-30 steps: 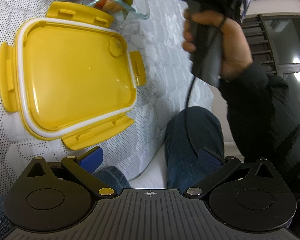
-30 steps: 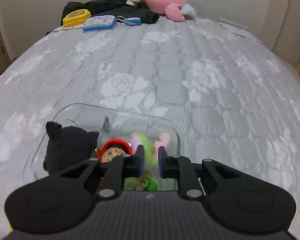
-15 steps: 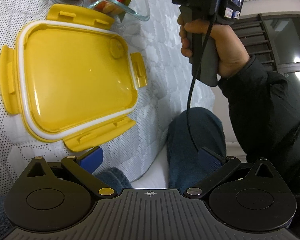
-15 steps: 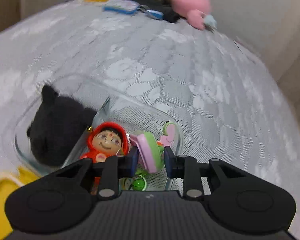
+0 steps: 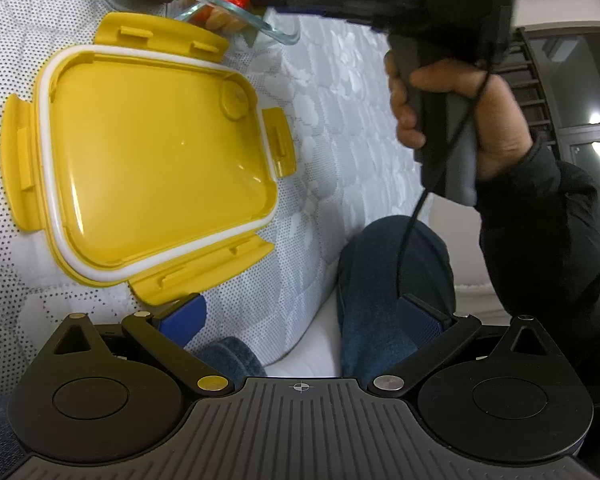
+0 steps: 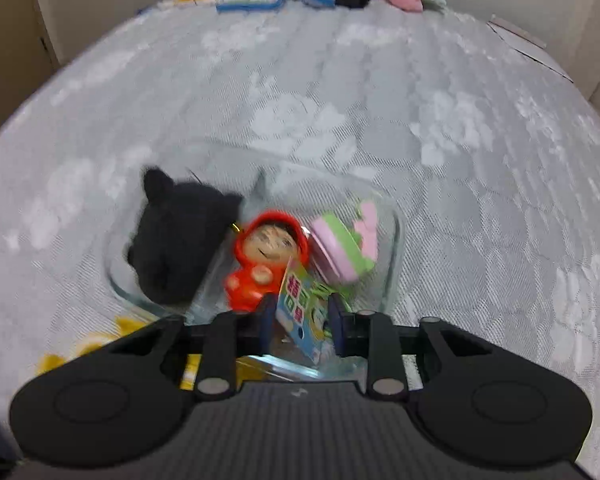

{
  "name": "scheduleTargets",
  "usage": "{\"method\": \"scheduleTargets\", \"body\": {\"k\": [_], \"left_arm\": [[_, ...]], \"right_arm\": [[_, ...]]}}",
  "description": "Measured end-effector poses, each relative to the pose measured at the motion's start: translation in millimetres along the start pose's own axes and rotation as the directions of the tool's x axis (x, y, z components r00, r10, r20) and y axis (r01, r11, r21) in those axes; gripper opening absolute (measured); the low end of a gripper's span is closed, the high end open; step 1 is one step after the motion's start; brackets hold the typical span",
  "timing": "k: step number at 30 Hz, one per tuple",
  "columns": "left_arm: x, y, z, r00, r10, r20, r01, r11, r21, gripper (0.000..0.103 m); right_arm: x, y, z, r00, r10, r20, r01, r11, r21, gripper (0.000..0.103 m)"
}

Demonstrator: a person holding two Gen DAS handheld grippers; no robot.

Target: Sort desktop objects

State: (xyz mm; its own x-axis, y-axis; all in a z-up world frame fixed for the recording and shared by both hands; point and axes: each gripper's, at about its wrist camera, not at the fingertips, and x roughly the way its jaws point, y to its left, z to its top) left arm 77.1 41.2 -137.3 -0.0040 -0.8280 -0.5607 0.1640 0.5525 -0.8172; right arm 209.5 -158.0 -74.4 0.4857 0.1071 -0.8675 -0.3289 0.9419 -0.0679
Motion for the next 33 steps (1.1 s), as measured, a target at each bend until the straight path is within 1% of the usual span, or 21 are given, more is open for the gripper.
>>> {"method": "scheduleTargets", "body": {"k": [2,3,9,11,12,13,15,19,20,22,24,27,29,30,31,33], "left_arm": [[-0.1,0.1,-0.2,1.0,0.001,0.002,-0.001,1.0,0.001,0.103],[0.1,0.0,0.0,1.0,0.002,0.003,-0.002,1.0,0.001,0.103],[0.8,0.6,0.4,1.0,0.001,0.005,-0.001,1.0,0.0,0.103],[1.3,1.1,0.8,1.0,-0.001,0.005,0.001,1.0,-0.003,0.103],[1.4,1.5,1.0,1.0,-0.002,0.005,0.002,1.0,-0.005,0.103],[1.3,2.0,1.1,1.0,-0.002,0.007,0.002,1.0,-0.007,0.103],[-0.1,3.4,1.4,1.0,-0.002,0.018,0.003,1.0,-0.013,0.103],[-3.2,5.6,2.7,0.999,0.004,0.046,-0.003,1.0,-0.03,0.103],[-3.4,5.9,3.1,0.999,0.01,0.051,-0.008,0.999,-0.035,0.103],[-3.6,5.7,3.3,0.998,0.025,0.058,-0.023,0.999,-0.041,0.103],[-3.7,5.2,3.3,0.997,0.042,0.064,-0.039,0.998,-0.047,0.103],[-2.8,3.9,3.3,0.994,0.078,0.075,-0.074,0.996,-0.051,0.103],[-4.1,2.4,3.4,0.989,0.107,0.1,-0.103,0.993,-0.052,0.103],[-5.6,1.5,3.4,0.985,0.123,0.12,-0.118,0.992,-0.051,0.103],[-9.5,-0.3,2.8,0.976,0.148,0.16,-0.142,0.989,-0.049,0.103],[-17.7,-4.1,1.5,0.95,0.198,0.242,-0.192,0.98,-0.046,0.103]], "right_arm": [[2.6,0.4,-3.4,0.998,-0.059,-0.01,0.059,0.998,-0.016,0.004],[1.7,-1.3,-4.2,0.998,-0.06,-0.007,0.06,0.998,-0.013,0.004],[-12.2,-8.2,-5.8,0.999,-0.046,0.02,0.045,0.998,0.046,0.005],[-12.4,-9.4,-6.4,1.0,-0.003,0.0,0.003,0.998,0.058,0.005],[-12.2,-10.8,-6.7,1.0,0.021,-0.011,-0.02,0.997,0.071,0.009],[-13.7,-13.3,-7.6,0.999,0.035,-0.01,-0.034,0.995,0.096,0.018],[-19.7,-18.6,-9.6,0.999,0.049,0.016,-0.051,0.989,0.14,0.022],[-39.4,-31.6,-18.7,0.995,0.06,0.084,-0.076,0.975,0.208,0.023],[-45.4,-35.0,-23.7,0.993,0.064,0.101,-0.085,0.971,0.224,0.023],[-55.0,-39.5,-35.5,0.989,0.074,0.13,-0.105,0.962,0.251,0.029],[-63.7,-42.4,-49.9,0.984,0.084,0.156,-0.124,0.955,0.269,0.034],[-72.1,-47.9,-73.3,0.977,0.094,0.19,-0.151,0.938,0.313,0.036],[-73.6,-53.4,-90.5,0.97,0.114,0.213,-0.187,0.911,0.366,0.038],[-73.4,-55.7,-98.2,0.967,0.123,0.225,-0.206,0.896,0.393,0.04],[-72.9,-57.4,-106.6,0.963,0.129,0.238,-0.222,0.88,0.42,0.044],[-70.5,-58.0,-120.6,0.961,0.122,0.25,-0.225,0.869,0.44,0.047]]}}
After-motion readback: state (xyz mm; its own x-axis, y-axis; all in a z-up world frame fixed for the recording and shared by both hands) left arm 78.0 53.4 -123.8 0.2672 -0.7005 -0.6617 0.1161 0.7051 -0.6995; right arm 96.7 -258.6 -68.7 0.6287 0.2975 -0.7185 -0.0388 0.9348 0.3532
